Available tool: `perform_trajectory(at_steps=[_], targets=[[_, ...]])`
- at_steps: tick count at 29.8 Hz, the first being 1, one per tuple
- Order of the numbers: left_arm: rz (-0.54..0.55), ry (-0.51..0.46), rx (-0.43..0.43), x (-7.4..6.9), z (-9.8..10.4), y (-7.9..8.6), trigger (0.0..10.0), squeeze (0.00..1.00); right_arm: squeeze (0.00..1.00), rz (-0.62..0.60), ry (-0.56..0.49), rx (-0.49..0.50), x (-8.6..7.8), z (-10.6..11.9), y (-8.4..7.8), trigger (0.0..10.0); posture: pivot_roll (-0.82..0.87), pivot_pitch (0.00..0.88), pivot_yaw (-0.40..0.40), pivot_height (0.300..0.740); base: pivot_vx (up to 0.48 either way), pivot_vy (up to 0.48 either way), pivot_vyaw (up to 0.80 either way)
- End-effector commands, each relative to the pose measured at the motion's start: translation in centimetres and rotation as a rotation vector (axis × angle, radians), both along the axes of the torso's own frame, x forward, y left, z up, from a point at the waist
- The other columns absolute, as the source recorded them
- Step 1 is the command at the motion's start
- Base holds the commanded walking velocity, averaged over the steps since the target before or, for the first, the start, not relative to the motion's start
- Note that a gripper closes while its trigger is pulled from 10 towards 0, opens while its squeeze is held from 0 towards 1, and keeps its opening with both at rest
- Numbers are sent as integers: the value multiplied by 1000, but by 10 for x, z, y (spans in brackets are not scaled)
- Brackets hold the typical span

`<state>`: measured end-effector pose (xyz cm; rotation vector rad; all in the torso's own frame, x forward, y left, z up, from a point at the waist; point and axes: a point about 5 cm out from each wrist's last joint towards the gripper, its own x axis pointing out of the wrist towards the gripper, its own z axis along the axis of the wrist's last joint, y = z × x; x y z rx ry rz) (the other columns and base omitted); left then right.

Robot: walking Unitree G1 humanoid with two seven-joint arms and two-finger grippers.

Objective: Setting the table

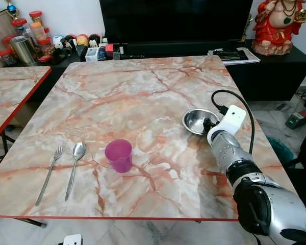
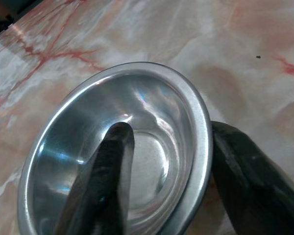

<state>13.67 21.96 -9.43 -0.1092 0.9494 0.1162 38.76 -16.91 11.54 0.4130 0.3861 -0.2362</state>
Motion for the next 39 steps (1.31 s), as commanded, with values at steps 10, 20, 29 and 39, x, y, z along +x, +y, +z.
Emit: perform_trajectory(at_steps=[10, 20, 29, 39], targets=[[-16, 8, 23, -3, 0, 6, 10000, 0, 0, -9, -7, 18, -1, -3, 3, 0, 50, 51, 52, 728, 0, 0, 0], [-17, -18, 27, 9, 4, 4, 10000, 0, 0, -35, -78, 61, 6, 14, -1, 0, 42, 4, 50, 728, 0, 0, 0], [0, -59, 35, 25, 10, 4, 10000, 0, 0, -57, -275, 126, 17, 53, -6, 10000, 22, 0, 43, 728, 0, 0, 0], [30, -63, 49, 36, 14, 5, 10000, 0, 0, -107, -633, 285, 18, 117, -12, 10000, -1, 0, 41, 728, 0, 0, 0]])
